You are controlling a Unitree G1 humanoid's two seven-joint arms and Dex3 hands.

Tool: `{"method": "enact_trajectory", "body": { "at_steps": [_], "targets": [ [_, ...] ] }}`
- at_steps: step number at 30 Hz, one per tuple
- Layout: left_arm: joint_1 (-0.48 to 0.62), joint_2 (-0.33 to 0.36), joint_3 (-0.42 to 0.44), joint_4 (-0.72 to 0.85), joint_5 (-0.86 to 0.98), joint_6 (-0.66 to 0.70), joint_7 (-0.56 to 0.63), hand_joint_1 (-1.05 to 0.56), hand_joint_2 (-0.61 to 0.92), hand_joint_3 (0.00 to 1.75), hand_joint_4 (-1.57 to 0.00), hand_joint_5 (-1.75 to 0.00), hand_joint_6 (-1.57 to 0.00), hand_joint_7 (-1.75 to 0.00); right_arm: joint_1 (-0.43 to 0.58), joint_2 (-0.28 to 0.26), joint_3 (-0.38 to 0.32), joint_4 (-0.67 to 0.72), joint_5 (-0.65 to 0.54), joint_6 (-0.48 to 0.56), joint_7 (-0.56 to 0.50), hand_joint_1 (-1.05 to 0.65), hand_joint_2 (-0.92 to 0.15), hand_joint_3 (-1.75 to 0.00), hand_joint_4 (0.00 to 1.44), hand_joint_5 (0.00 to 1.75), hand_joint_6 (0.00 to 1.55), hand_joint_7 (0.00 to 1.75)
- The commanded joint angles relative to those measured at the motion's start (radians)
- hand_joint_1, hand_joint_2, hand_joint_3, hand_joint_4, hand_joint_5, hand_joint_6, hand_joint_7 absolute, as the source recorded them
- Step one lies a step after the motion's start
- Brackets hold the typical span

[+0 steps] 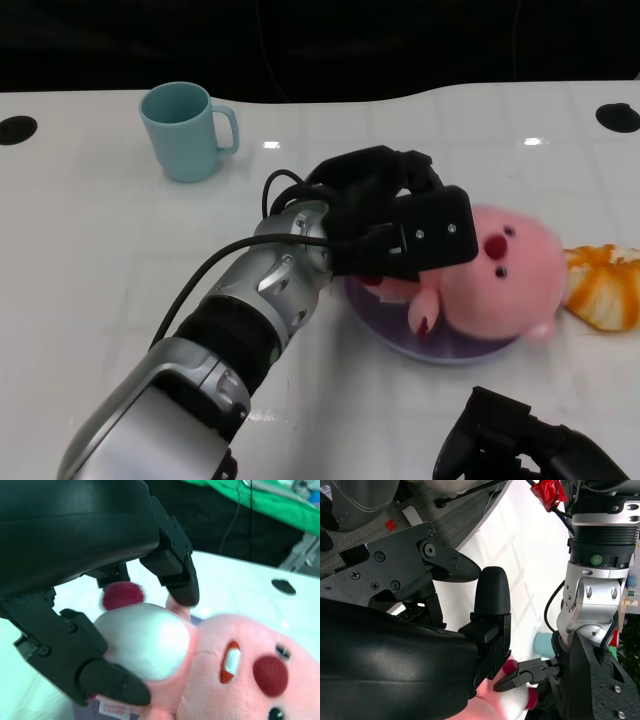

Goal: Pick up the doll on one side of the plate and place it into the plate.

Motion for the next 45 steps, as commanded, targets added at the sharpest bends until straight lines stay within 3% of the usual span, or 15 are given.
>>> {"method": "enact_trajectory", "body": {
  "at_steps": [1,4,7,17,26,34,35,37,39,41,43,45],
  "targets": [
    [-0.027,0.034,-0.034,-0.031,0.031,-0.005,-0.041,-0.62,0.92,0.29,-0.08,-0.46,-0.25,-0.03,0.003,-0.008,-0.006,-0.013,0.001,0.0,0.001,-0.19,-0.78,-0.8,0.67,1.75,0.45,1.69],
    [-0.017,0.058,-0.071,-0.071,0.07,-0.003,-0.058,-0.8,0.92,0.39,-0.01,-0.07,-0.07,-0.01,0.009,-0.01,-0.01,-0.017,0.003,0.006,0.0,-0.19,-0.77,-0.79,0.68,1.75,0.45,1.69],
    [-0.002,0.083,-0.082,-0.125,0.082,0.002,-0.088,-0.89,0.92,0.44,0.0,-0.01,-0.02,0.0,0.012,-0.011,-0.016,-0.017,0.006,0.003,0.001,-0.18,-0.77,-0.79,0.68,1.75,0.46,1.68],
    [0.093,0.213,-0.077,-0.386,0.084,0.006,-0.184,-0.97,0.92,0.49,0.0,0.0,0.0,0.0,0.003,-0.008,-0.028,-0.005,0.014,-0.005,0.009,-0.18,-0.76,-0.81,0.68,1.75,0.46,1.68],
    [0.303,0.308,0.076,-0.696,-0.099,0.034,-0.308,-0.87,0.92,0.41,-0.06,-0.04,-0.06,-0.03,-0.009,-0.011,-0.038,0.008,0.011,-0.012,0.015,-0.2,-0.76,-0.82,0.68,1.75,0.46,1.69],
    [0.448,0.344,0.181,-0.852,-0.275,0.018,-0.368,-0.81,0.92,0.34,-0.13,-0.11,-0.12,-0.06,-0.009,-0.011,-0.045,0.008,0.018,-0.007,0.018,-0.2,-0.76,-0.81,0.69,1.75,0.46,1.69],
    [0.461,0.346,0.194,-0.864,-0.298,0.013,-0.373,-0.78,0.92,0.32,-0.15,-0.13,-0.14,-0.07,-0.009,-0.011,-0.045,0.007,0.019,-0.004,0.019,-0.21,-0.76,-0.81,0.69,1.75,0.46,1.68],
    [0.496,0.348,0.219,-0.901,-0.345,0.012,-0.382,-0.74,0.92,0.28,-0.04,-0.5,-0.19,-0.07,-0.01,-0.011,-0.046,0.006,0.018,-0.004,0.02,-0.21,-0.76,-0.81,0.69,1.75,0.46,1.68],
    [0.533,0.345,0.243,-0.936,-0.39,0.015,-0.383,-0.69,0.92,0.23,-0.01,-0.74,-0.25,-0.09,-0.01,-0.011,-0.045,0.006,0.017,-0.004,0.02,-0.23,-0.76,-0.81,0.68,1.75,0.46,1.68],
    [0.58,0.324,0.277,-0.972,-0.462,0.025,-0.381,-0.64,0.92,0.19,-0.01,-0.86,-0.3,-0.11,-0.01,-0.01,-0.043,0.004,0.015,-0.004,0.019,-0.23,-0.76,-0.81,0.68,1.75,0.46,1.68],
    [0.641,0.297,0.316,-1.027,-0.543,0.064,-0.37,-0.56,0.92,0.13,-0.1,-1.0,-0.4,-0.16,-0.011,-0.009,-0.042,0.005,0.011,-0.01,0.018,-0.23,-0.77,-0.81,0.68,1.75,0.46,1.68],
    [0.685,0.277,0.341,-1.077,-0.596,0.112,-0.356,-0.5,0.92,0.08,-0.22,-1.03,-0.5,-0.21,-0.012,-0.009,-0.041,0.007,0.009,-0.012,0.018,-0.24,-0.76,-0.81,0.69,1.75,0.46,1.68]
  ]
}}
